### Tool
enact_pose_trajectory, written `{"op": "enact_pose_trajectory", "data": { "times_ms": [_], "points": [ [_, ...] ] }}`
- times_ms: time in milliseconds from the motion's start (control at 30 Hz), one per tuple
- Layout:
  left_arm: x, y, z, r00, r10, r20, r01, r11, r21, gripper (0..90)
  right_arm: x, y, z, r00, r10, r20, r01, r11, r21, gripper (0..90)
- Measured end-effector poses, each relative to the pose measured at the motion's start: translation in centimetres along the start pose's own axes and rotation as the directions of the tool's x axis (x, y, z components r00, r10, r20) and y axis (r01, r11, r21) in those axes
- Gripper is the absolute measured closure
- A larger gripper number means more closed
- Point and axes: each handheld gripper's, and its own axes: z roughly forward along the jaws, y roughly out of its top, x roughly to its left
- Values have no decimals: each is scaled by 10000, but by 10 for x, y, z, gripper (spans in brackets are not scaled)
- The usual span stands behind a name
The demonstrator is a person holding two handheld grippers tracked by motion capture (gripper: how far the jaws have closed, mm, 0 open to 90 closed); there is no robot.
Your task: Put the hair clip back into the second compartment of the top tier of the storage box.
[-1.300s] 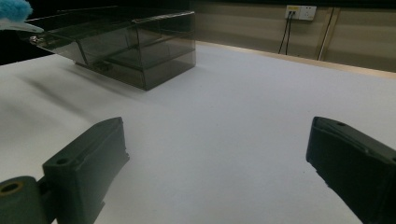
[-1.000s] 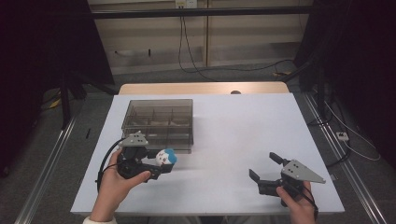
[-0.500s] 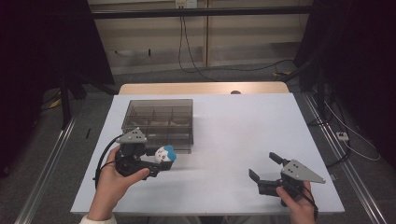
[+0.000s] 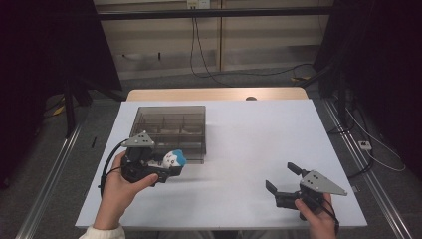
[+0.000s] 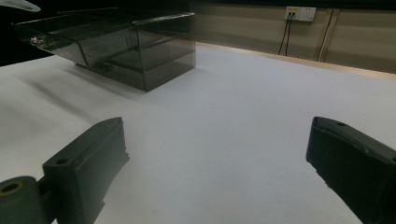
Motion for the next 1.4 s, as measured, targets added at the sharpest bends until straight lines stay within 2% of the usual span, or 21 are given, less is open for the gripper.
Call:
{"op": "enact_pose_trajectory", "data": {
  "times_ms": [800, 1067, 1100, 1167, 1400],
  "points": [
    [15, 3, 4, 9983, -119, -576, 116, 9999, -61, 313, -1, 0, -1, 10000, -10, 5, 10, 10000, -54, 42],
    [23, 4, 5, 9951, -131, -984, 123, 9999, -94, 313, -1, 1, -1, 10000, -5, -5, 5, 10000, -68, 42],
    [23, 4, 6, 9957, -194, -909, 189, 9998, -56, 313, -1, 1, -1, 10000, -9, -2, 9, 10000, -68, 42],
    [26, 4, 7, 9945, -110, -1037, 104, 9999, -61, 313, -1, 1, -1, 10000, -2, -7, 2, 10000, -53, 42],
    [31, 1, 9, 9905, -280, -1343, 263, 9996, -143, 313, -1, 1, -1, 10000, -11, -8, 11, 10000, -64, 42]
  ]
}}
